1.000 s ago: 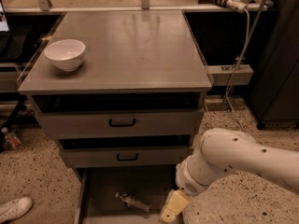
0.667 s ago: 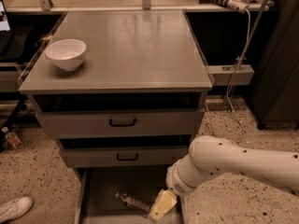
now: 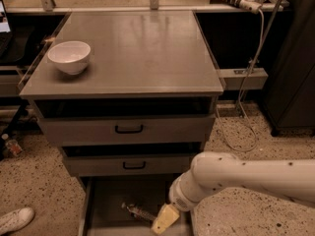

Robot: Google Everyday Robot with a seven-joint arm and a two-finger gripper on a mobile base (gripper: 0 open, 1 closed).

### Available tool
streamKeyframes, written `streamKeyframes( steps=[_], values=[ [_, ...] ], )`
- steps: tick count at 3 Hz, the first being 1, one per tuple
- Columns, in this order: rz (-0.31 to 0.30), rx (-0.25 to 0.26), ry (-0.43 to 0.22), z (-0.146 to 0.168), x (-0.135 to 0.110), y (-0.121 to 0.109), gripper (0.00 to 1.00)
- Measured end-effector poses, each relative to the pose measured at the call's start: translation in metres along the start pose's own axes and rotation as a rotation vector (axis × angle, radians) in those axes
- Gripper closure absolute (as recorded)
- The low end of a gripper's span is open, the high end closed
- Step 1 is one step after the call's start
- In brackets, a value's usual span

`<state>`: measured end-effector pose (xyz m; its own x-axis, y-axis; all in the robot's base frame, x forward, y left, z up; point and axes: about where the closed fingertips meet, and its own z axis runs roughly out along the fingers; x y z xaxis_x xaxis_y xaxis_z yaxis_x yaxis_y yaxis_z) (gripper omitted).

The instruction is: Pick water bottle from bottom drawer and place on counter

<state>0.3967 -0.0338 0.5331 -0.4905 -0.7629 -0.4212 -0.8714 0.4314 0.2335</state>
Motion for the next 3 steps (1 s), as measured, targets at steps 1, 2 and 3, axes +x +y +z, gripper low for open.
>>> streamKeyframes(
  steps=[1, 2, 3],
  values=[
    [0.058, 0.017, 0.06, 0.063, 0.029, -0.005, 0.0],
    [0.133, 0.071, 0.049, 0.098, 0.048, -0.026, 0.0],
    [0.139, 0.109, -0.007, 0.098, 0.034, -0.038, 0.0]
  ],
)
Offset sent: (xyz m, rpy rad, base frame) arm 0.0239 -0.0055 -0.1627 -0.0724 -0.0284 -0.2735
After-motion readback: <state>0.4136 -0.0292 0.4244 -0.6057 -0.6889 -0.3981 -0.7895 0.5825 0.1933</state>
